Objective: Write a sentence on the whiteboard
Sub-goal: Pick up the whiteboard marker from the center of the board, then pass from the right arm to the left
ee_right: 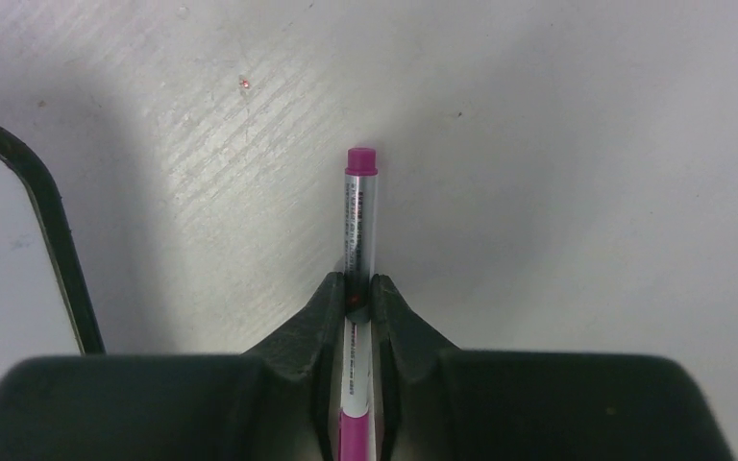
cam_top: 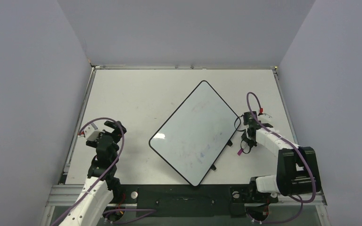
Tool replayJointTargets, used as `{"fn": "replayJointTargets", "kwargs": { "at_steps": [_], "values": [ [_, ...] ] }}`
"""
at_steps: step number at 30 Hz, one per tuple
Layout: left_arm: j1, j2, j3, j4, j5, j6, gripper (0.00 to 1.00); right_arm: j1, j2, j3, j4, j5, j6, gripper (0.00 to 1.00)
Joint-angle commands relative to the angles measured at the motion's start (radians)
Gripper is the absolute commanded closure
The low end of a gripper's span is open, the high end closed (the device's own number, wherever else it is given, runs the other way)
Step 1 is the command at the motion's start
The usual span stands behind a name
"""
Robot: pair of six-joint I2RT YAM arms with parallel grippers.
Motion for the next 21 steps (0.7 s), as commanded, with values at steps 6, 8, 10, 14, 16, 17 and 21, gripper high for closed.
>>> {"fn": "replayJointTargets", "kwargs": {
  "at_steps": [6, 8, 10, 14, 16, 17, 21],
  "values": [
    [-0.004, -0.025, 0.057, -0.024, 0.006, 0.038, 0.04, 0.009, -0.063, 0.019, -0.027, 0.012, -0.006, 1.0],
    [-0.003, -0.033, 0.08, -0.05, 0.023, 0.068, 0.04, 0.011, -0.152, 0.029, -0.064, 0.031, -0.002, 1.0],
    [-0.004, -0.04, 0.104, -0.065, 0.04, 0.087, 0.04, 0.018, -0.201, 0.05, -0.109, 0.058, 0.003, 1.0],
    [-0.004, -0.058, 0.161, -0.108, 0.097, 0.119, 0.05, 0.037, -0.359, 0.107, -0.182, 0.096, 0.009, 1.0],
    [-0.004, -0.068, 0.192, -0.113, 0.151, 0.136, 0.06, 0.05, -0.421, 0.135, -0.195, 0.09, 0.012, 1.0],
    [-0.003, -0.072, 0.204, -0.114, 0.168, 0.141, 0.06, 0.056, -0.441, 0.155, -0.195, 0.082, 0.012, 1.0],
    [-0.004, -0.078, 0.276, -0.114, 0.272, 0.163, 0.06, 0.13, -0.556, 0.186, -0.1, -0.013, -0.006, 1.0]
  ]
}}
